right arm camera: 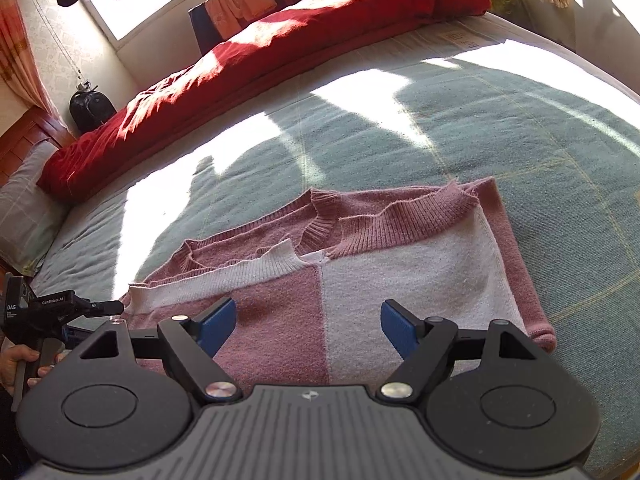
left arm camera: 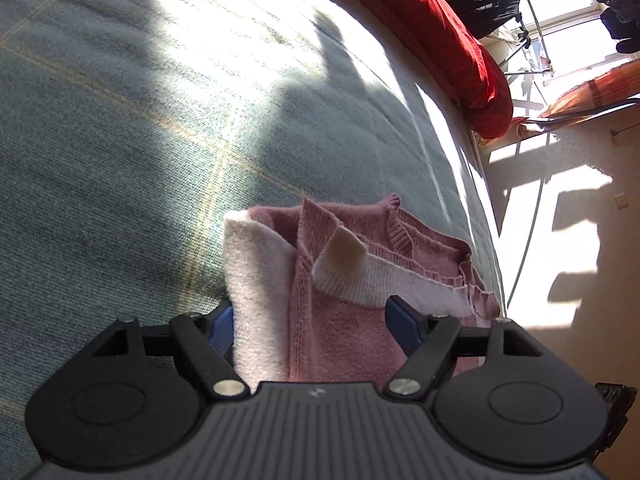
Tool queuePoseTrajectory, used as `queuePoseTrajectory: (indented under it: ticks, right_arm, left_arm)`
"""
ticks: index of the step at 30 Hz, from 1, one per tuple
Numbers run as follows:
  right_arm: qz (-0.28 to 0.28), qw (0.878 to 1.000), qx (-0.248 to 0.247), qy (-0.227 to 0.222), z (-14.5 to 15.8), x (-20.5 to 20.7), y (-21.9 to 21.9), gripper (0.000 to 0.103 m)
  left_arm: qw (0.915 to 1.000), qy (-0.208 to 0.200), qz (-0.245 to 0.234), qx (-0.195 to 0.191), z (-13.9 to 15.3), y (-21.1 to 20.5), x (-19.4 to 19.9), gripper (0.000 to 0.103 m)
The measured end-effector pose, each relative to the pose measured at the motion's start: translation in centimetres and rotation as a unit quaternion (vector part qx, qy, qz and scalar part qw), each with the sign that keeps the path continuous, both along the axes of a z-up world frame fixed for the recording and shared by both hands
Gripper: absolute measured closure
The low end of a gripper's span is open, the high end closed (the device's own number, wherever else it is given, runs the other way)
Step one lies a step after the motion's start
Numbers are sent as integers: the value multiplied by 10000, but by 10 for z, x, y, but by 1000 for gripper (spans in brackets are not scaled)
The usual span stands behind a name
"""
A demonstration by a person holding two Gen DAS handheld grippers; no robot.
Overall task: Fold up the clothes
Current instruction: 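Roll the left gripper and bring it to the white side edge, then close the left gripper on the white side edge of the sweater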
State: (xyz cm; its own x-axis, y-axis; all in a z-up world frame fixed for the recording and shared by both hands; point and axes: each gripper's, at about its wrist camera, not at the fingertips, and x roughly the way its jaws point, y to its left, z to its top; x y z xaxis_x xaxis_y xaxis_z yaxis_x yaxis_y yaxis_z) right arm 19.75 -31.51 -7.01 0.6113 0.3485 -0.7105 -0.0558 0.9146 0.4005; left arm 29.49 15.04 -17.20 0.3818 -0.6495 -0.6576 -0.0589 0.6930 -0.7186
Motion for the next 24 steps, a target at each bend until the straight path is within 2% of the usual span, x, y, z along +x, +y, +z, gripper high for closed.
queuePoseTrajectory:
  ticks: [6,10,14,18,20,24]
  right_arm:
    - [117,9999,-40,31,0,-1,5,20]
    - [121,9999,-46,67,-2,-1,5,20]
    - [116,9999,-40,76,-3,0,8,20]
    - [155,9998,-83,55,-2,0,11,20]
    - [168,9998,-93,66,-3,-1,12,20]
    - [192,9997,-87,113,-5,-1,10,20]
  left_arm:
    - [9976,228,-92,-649,-11,7,-43,27]
    - [9976,146,-330,-590,-11,3,-51,27]
    - [9978,126,-415,-504,-11,-3,-22,27]
    - [9975,109,-381,-578,-14,-9,1,27]
    - [9974,60,-471,-538,-12,-11,-2,27]
    - [9947,226,-527,-852,-18,-3,-31,27]
